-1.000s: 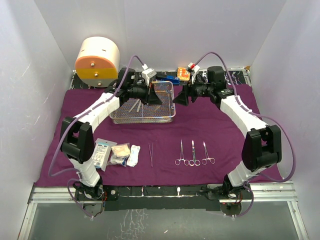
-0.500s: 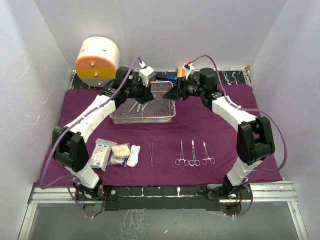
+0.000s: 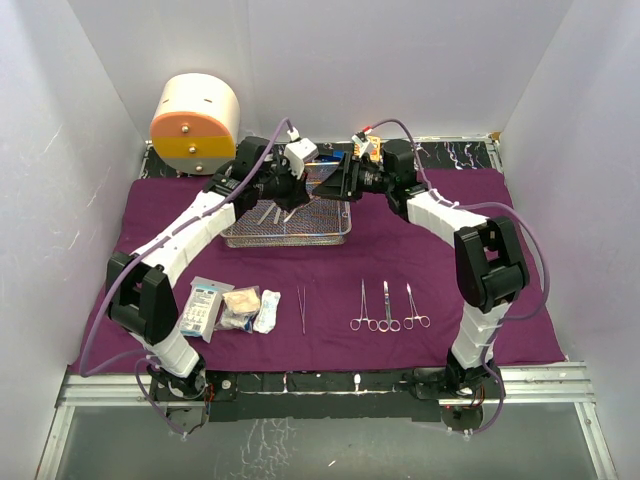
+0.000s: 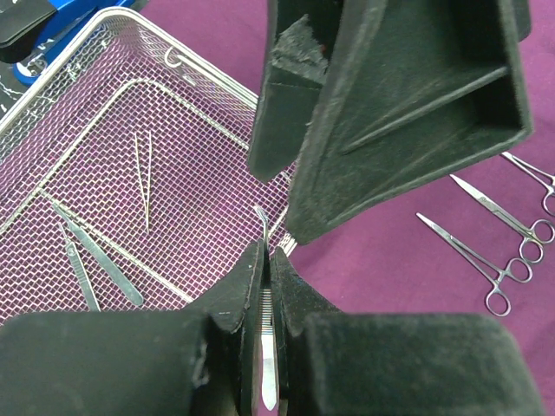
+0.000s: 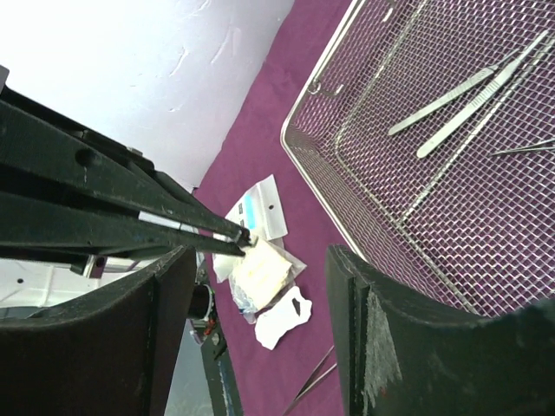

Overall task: Open and lay out the surgical kit
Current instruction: Place the medical item in the surgical kit.

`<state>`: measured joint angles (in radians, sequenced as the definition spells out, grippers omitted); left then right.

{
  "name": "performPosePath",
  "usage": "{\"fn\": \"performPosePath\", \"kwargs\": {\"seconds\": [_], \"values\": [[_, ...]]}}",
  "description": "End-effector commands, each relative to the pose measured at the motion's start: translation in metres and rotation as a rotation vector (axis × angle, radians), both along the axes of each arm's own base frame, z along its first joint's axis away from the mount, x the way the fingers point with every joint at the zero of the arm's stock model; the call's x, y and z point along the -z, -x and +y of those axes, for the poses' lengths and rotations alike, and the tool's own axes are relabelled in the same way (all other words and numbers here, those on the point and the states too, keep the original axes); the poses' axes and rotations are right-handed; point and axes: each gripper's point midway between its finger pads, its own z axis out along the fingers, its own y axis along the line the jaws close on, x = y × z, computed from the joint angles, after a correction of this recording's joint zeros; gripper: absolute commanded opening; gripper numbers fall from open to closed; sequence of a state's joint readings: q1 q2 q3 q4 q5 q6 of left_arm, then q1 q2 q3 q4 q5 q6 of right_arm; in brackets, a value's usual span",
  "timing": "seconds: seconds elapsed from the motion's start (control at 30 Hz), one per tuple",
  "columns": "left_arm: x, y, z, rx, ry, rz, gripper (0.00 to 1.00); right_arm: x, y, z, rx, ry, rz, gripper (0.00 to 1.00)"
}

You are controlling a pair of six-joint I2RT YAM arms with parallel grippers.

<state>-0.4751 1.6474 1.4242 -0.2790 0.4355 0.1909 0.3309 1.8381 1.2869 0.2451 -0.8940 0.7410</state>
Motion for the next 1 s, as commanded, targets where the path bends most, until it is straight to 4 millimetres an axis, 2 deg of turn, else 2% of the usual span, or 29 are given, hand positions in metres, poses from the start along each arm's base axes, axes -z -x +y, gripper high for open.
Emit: {"fn": "performPosePath", "kwargs": {"seconds": [0.0, 0.43, 0.97], "values": [[-0.01, 0.003, -0.005, 0.023, -0.013, -0.035, 0.0, -0.039, -0.004, 0.012, -0.036, -0.079, -0.093, 0.58], [-0.008, 0.006, -0.01, 0.036, -0.025, -0.036, 0.0, -0.029, -0.002, 0.015, -0.048, -0.081, -0.071, 0.35], [-0.005, 0.005, -0.009, 0.029, -0.037, -0.04, 0.0, -0.015, 0.002, 0.013, -0.05, -0.071, -0.035, 0.29]]}}
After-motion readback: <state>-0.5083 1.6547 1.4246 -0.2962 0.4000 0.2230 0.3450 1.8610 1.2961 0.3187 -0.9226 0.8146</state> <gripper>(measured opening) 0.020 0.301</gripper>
